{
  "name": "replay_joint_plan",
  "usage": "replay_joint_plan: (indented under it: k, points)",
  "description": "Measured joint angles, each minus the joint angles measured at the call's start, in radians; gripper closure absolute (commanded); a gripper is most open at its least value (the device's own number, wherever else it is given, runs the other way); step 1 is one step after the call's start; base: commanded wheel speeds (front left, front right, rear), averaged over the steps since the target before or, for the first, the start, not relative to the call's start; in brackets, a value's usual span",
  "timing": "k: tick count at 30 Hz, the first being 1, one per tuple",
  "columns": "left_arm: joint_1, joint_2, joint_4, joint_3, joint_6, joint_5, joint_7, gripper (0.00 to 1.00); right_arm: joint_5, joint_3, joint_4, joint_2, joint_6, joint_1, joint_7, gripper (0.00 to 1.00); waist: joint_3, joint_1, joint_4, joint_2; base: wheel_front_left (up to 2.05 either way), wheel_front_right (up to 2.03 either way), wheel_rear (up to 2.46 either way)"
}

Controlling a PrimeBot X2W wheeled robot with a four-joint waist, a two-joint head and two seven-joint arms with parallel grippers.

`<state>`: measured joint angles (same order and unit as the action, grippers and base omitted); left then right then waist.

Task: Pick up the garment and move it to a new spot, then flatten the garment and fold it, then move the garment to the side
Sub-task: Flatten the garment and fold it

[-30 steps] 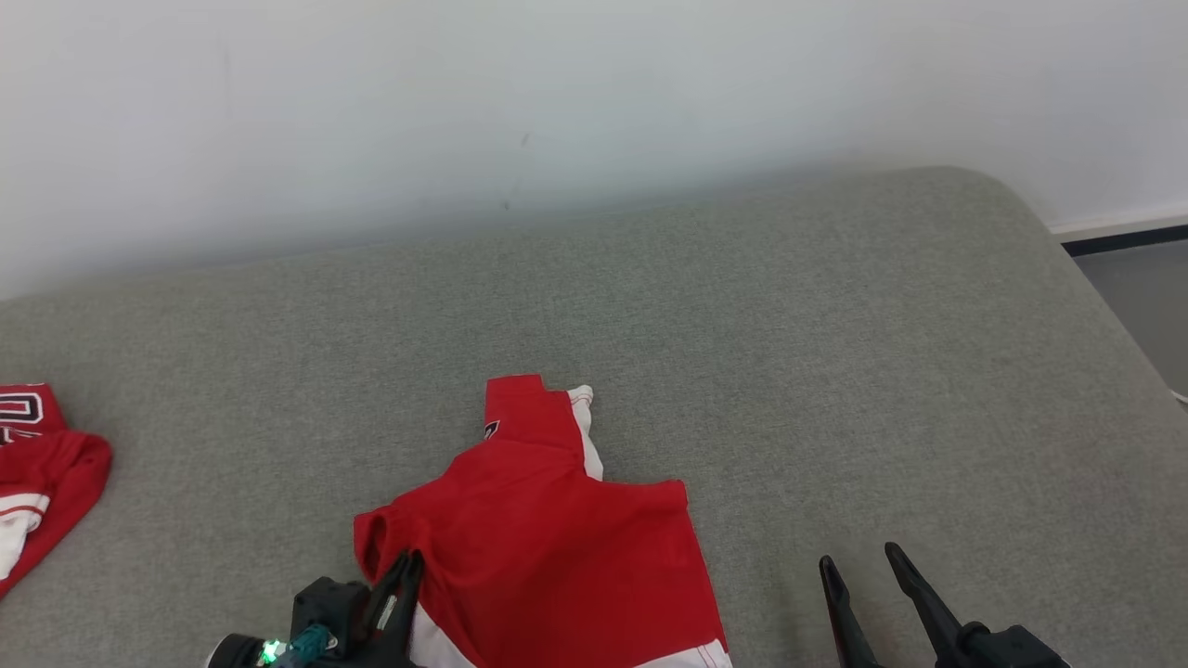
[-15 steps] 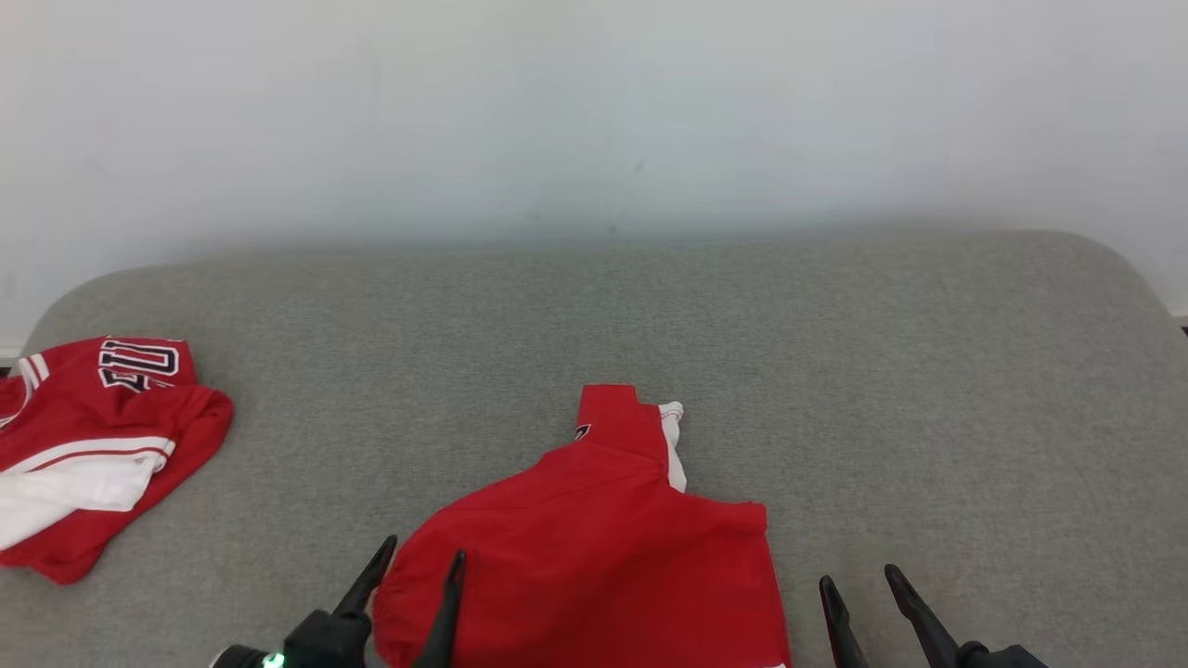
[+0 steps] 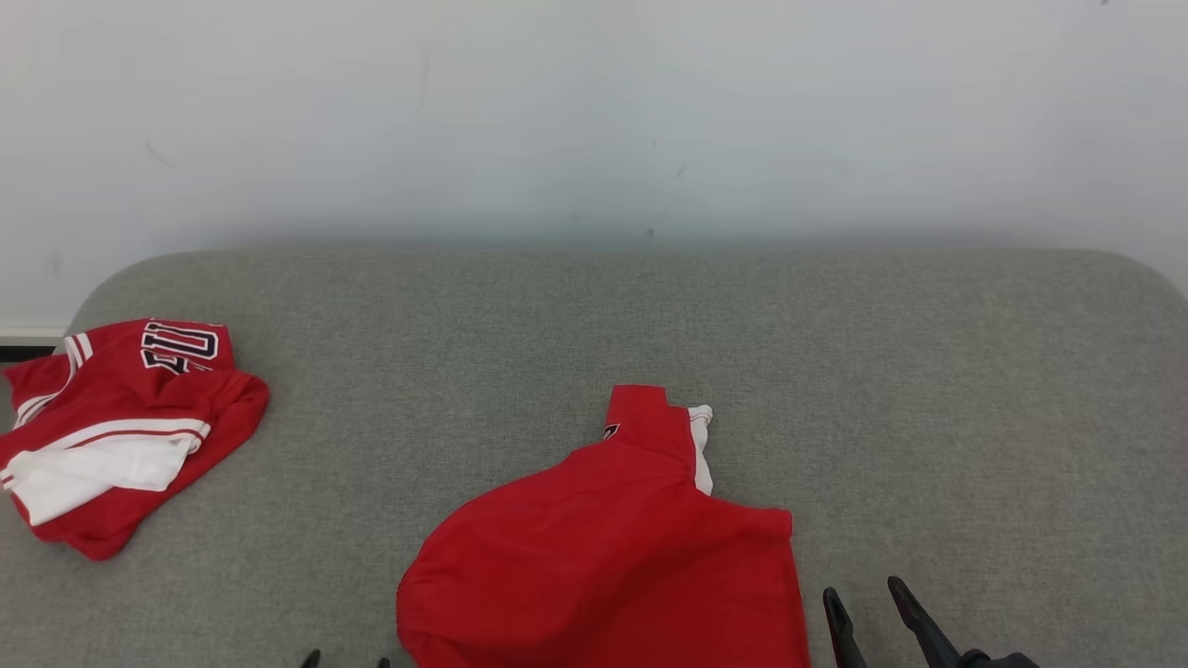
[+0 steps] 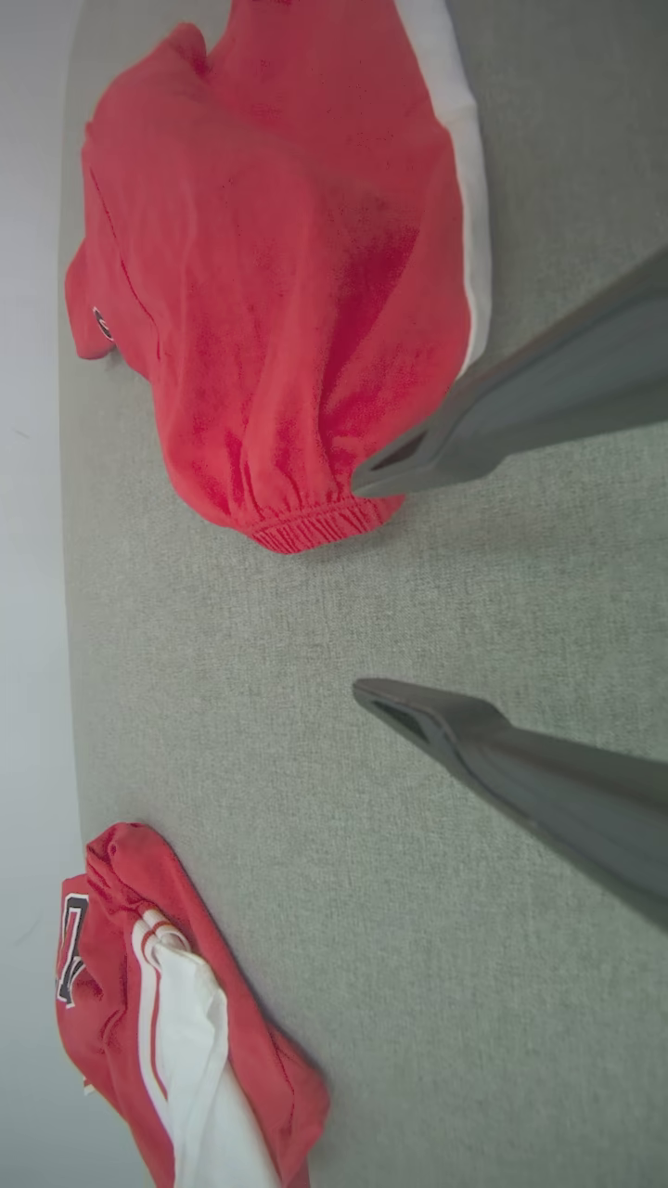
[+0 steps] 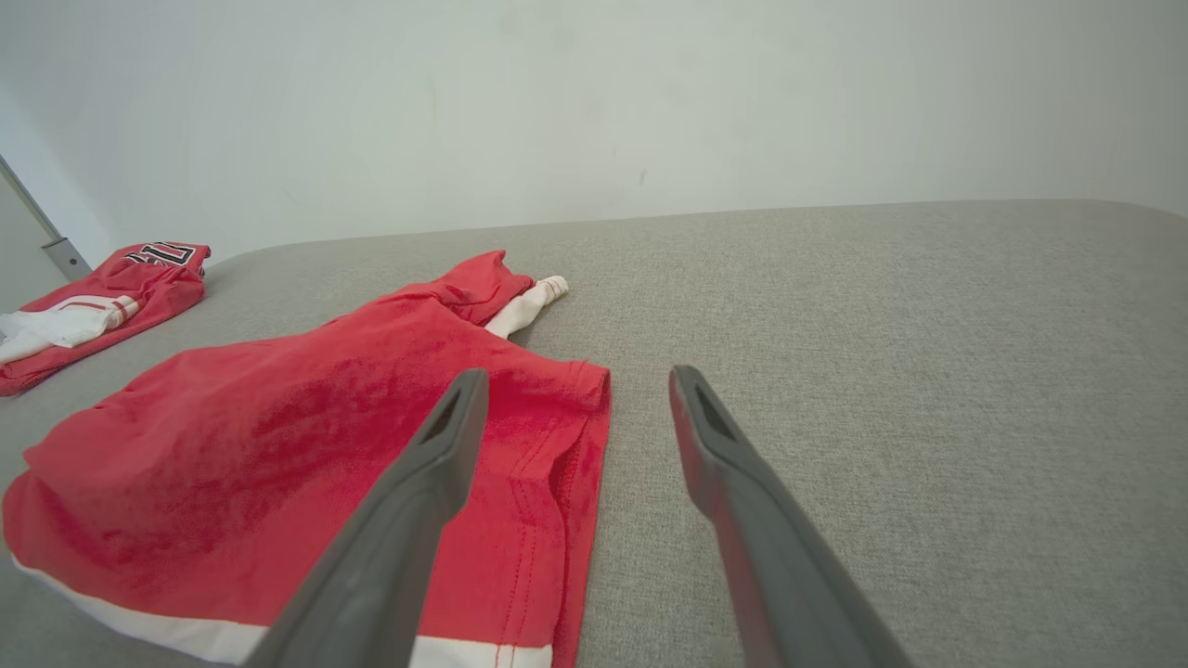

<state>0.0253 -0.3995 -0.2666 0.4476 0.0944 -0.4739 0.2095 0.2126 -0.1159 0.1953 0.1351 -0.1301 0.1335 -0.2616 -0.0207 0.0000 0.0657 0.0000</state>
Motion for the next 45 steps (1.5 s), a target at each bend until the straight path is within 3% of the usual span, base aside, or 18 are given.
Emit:
replay_joint_plan:
  k: [9, 19, 29, 30, 31, 45]
  points:
    - [-0.052, 0.04, -0.202, 0.04, -0.063, -0.006, 0.01, 0.0, 0.006, -0.014, 0.021, 0.018, 0.0, -0.009, 0.0, 0.0, 0.005, 0.0, -0.029, 0.0001, 0.0, 0.0, 0.0]
    - [-0.163, 0.134, -0.345, 0.075, -0.122, 0.008, 0.044, 0.0, 0.006, -0.003, 0.021, 0.03, 0.0, -0.011, 0.0, 0.0, 0.011, 0.0, -0.077, 0.0001, 0.0, 0.0, 0.0]
    - [-0.195, 0.188, -0.428, 0.055, -0.143, 0.011, 0.052, 0.0, 0.006, 0.001, 0.02, 0.028, 0.0, -0.01, 0.0, 0.0, 0.007, 0.0001, -0.083, 0.0001, 0.0, 0.0, 0.0]
    - [-0.195, 0.191, -0.43, 0.053, -0.148, 0.011, 0.052, 0.55, 0.006, 0.001, 0.02, 0.027, 0.0, -0.01, 0.0, 0.0, 0.007, 0.0, -0.081, 0.0001, 0.0, 0.0, 0.0]
    - [-0.195, 0.193, -0.428, 0.053, -0.153, 0.013, 0.052, 1.0, 0.006, 0.001, 0.02, 0.027, 0.0, -0.01, 0.0, 0.0, 0.006, 0.0, -0.08, 0.0001, 0.0, 0.0, 0.0]
    - [-0.087, 0.125, -0.277, 0.013, -0.171, 0.077, 0.053, 1.0, 0.01, 0.003, 0.038, 0.025, 0.0, 0.011, 0.0, 0.0, -0.007, 0.0, -0.031, 0.0001, 0.0, 0.0, 0.0]
